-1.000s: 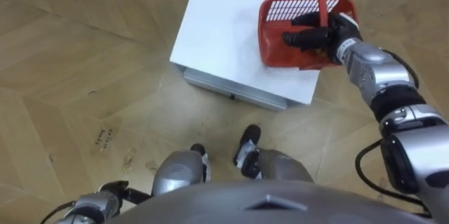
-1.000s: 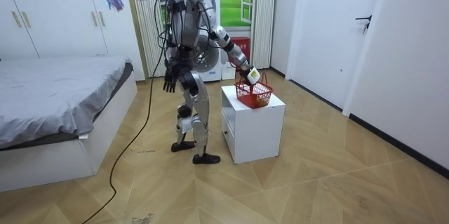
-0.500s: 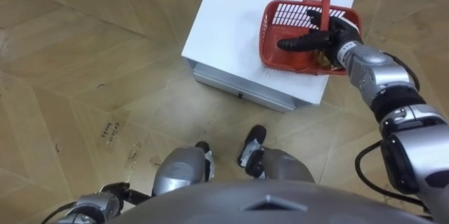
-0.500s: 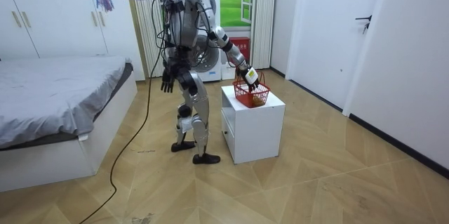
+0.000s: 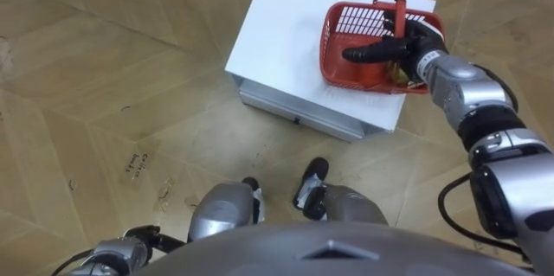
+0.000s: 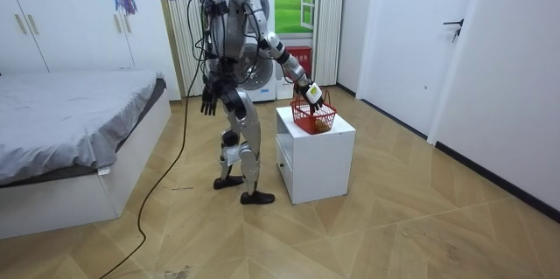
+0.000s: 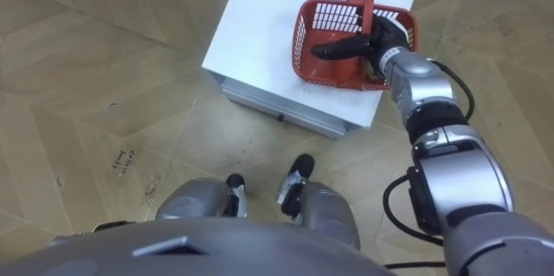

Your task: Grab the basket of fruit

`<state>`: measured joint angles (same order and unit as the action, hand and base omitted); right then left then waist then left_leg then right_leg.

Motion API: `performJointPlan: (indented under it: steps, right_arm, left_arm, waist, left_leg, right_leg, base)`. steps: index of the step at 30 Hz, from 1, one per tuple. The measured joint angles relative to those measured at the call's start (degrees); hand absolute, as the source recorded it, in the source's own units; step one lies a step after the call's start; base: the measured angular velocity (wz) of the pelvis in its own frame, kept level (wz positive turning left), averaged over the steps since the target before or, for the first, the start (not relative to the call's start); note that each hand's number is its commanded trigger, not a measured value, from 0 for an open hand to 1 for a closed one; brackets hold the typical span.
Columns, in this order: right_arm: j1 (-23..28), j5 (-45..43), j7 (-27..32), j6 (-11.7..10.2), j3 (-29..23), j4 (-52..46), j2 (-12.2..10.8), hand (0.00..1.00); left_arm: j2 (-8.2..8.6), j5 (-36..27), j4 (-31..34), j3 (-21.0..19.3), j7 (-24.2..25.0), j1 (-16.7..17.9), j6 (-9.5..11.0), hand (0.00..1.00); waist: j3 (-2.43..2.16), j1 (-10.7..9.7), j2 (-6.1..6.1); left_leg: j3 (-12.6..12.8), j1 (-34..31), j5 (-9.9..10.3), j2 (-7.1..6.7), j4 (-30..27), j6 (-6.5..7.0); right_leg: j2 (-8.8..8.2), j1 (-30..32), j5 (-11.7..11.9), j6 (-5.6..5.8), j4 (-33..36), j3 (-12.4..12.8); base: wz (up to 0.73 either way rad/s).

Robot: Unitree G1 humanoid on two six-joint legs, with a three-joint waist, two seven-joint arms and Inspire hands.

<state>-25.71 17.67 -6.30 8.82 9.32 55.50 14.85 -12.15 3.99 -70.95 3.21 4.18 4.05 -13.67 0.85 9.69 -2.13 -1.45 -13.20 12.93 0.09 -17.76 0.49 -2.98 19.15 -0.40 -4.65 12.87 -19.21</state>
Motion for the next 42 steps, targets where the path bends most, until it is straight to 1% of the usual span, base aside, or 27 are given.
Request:
performJointPlan:
  steps: [4, 8, 10, 12, 13, 14, 17, 19, 23, 24, 27, 29, 31, 34, 38, 42]
  right_arm:
    - [0.01, 0.00, -0.10, 0.00, -0.01, 0.00, 0.00, 0.00]
    - [0.38, -0.29, -0.12, -0.02, -0.18, -0.02, 0.38, 0.00]
    - [0.60, -0.52, -0.09, -0.02, -1.45, -0.34, 0.37, 0.00]
    - [1.82, -0.33, 0.51, -0.08, -3.98, -1.99, 0.46, 0.00]
    - [2.16, -0.30, 0.74, -0.12, -4.41, -2.49, 0.53, 0.00]
    - [2.23, -0.17, 1.32, -0.17, -4.65, -2.76, 0.62, 0.00]
    - [3.83, -0.05, 2.06, -0.18, -6.32, -5.64, 0.99, 0.00]
    - [4.63, -0.11, 2.08, -0.18, -6.59, -6.96, 1.04, 0.00]
    - [6.27, -0.14, 3.05, -0.17, -6.70, -8.39, 1.28, 0.00]
    - [7.47, -0.30, 3.40, -0.34, -6.70, -10.02, 1.32, 0.00]
    - [10.36, -2.11, 3.76, -0.65, -6.71, -12.93, 1.36, 0.00]
    - [11.59, -2.86, 3.73, -0.65, -6.72, -14.14, 1.43, 0.00]
    - [13.17, -3.19, 3.75, -0.65, -6.74, -15.92, 1.64, 0.00]
    - [13.93, -4.27, 3.75, -0.64, -6.76, -17.99, 2.34, 0.00]
    - [13.90, -4.23, 4.25, -0.64, -6.77, -18.48, 3.08, 0.00]
    - [14.60, -2.41, 5.35, -0.70, -6.96, -19.18, 3.09, 0.00]
  left_arm:
    - [0.00, 0.00, 0.01, -0.03, 0.00, 0.00, 0.00, 0.00]
    - [0.01, -0.02, 0.14, -0.24, -0.03, -0.01, 0.00, 0.00]
    - [-0.08, -0.01, 0.17, -0.29, -0.17, -0.01, 0.04, 0.00]
    - [-0.30, -0.03, 0.52, -0.80, -0.21, 0.01, 0.34, 0.00]
    - [-0.38, -0.03, 0.78, -0.82, -0.21, 0.01, 0.36, 0.00]
    - [-0.50, -0.02, 1.42, -0.83, -0.21, 0.05, 0.33, 0.00]
    - [-0.57, -0.03, 2.54, -1.58, -0.21, -0.63, 0.71, 0.00]
    - [-0.56, -0.07, 2.56, -2.01, -0.27, -0.89, 1.41, 0.00]
    - [-0.63, -2.26, 2.65, -1.93, -1.17, -1.29, 1.86, 0.00]
    - [-0.70, -2.48, 2.66, -1.95, -1.28, -1.12, 2.20, 0.00]
    - [-0.88, -3.44, 2.86, -1.97, -1.30, -0.77, 2.76, 0.00]
    - [-0.95, -3.45, 3.08, -2.10, -1.30, -0.71, 2.78, 0.00]
    - [-0.99, -4.04, 3.91, -2.99, -1.28, -0.73, 2.84, 0.00]
    - [-1.23, -4.45, 4.46, -3.14, -1.18, -0.74, 3.35, 0.00]
    - [-1.65, -4.48, 4.96, -3.15, -1.18, -0.57, 3.70, 0.00]
    - [-1.65, -4.70, 4.94, -3.71, -1.29, 1.04, 3.96, 0.00]
  waist:
    - [-0.01, -0.14, -0.02]
    - [-0.17, -0.82, -0.28]
    - [-0.35, -1.43, -0.54]
    - [-0.74, -2.24, -1.14]
    - [-0.80, -2.51, -1.30]
    - [-0.95, -3.27, -1.55]
    - [-1.07, -4.16, -2.09]
    - [-1.05, -5.01, -2.15]
    - [-0.99, -5.62, -2.27]
    - [-1.00, -5.96, -2.25]
    - [-0.98, -6.44, -2.21]
    - [-0.95, -6.65, -2.15]
    - [-0.92, -6.86, -2.11]
    - [-0.70, -6.88, -1.76]
    - [-0.73, -7.10, -1.79]
    - [-0.77, -7.70, -1.84]
  left_leg:
    - [0.08, -0.01, -0.01, 0.00, -0.04, 0.01]
    - [0.62, 0.03, 0.00, 0.02, 0.05, 0.01]
    - [0.65, 0.15, 0.00, 0.00, 0.20, 0.02]
    - [0.77, 0.38, 0.00, 0.02, 0.11, 0.03]
    - [0.83, 0.49, 0.00, 0.00, 0.01, 0.03]
    - [0.94, 0.70, 0.00, 0.01, -0.04, 0.03]
    - [2.35, 0.97, 0.05, 0.15, 0.28, 0.10]
    - [3.34, 1.86, 0.16, 0.18, 0.64, 0.28]
    - [4.27, 2.91, 0.25, 0.17, 1.16, 0.41]
    - [4.54, 3.01, 0.33, 0.23, 1.15, 0.48]
    - [4.69, 3.13, 0.55, 0.30, 1.15, 0.58]
    - [4.74, 3.12, 0.68, 0.36, 1.14, 0.66]
    - [4.86, 3.16, 0.78, 0.42, 1.17, 0.71]
    - [5.09, 3.31, 0.85, 0.45, 1.44, 0.76]
    - [5.19, 3.72, 0.84, 0.45, 2.06, 0.76]
    - [5.97, 5.39, 0.82, 0.45, 3.00, 0.80]
  right_leg:
    - [-0.02, 0.00, -0.01, 0.02, 0.00, -0.01]
    - [0.08, 0.02, -0.10, 0.14, 0.00, 0.04]
    - [0.17, 0.03, -0.14, 0.17, 0.08, 0.02]
    - [0.00, -0.04, -0.27, 0.17, 0.48, 0.01]
    - [-0.06, -0.04, -0.35, 0.17, 0.66, 0.02]
    - [-0.18, -0.16, -0.43, 0.21, 0.74, 0.10]
    - [-0.04, -0.21, -0.45, 0.24, 0.78, 0.79]
    - [0.12, -0.46, -0.45, 0.27, 1.05, 1.66]
    - [0.45, -0.76, -0.40, 0.35, 1.06, 2.67]
    - [0.59, -0.76, -0.37, 0.38, 1.04, 2.94]
    - [0.80, -0.76, -0.32, 0.46, 0.92, 3.30]
    - [0.90, -0.76, -0.26, 0.54, 0.77, 3.39]
    - [0.96, -0.76, -0.25, 0.57, 0.75, 3.45]
    - [0.97, -0.76, -0.29, 0.67, 0.76, 3.59]
    - [1.04, -0.76, -0.41, 0.78, 0.75, 3.69]
    - [1.35, -1.37, -0.56, 0.99, 0.74, 4.67]
  base:
    - [0.00]
    - [0.00]
    - [0.00]
    - [0.00]
    - [0.00]
    - [-0.05]
    - [-0.10]
    - [-0.20]
    - [-0.15]
    - [-0.11]
    - [-0.08]
    - [-0.05]
    - [-0.02]
    - [-0.04]
    - [-0.02]
    - [-0.13]
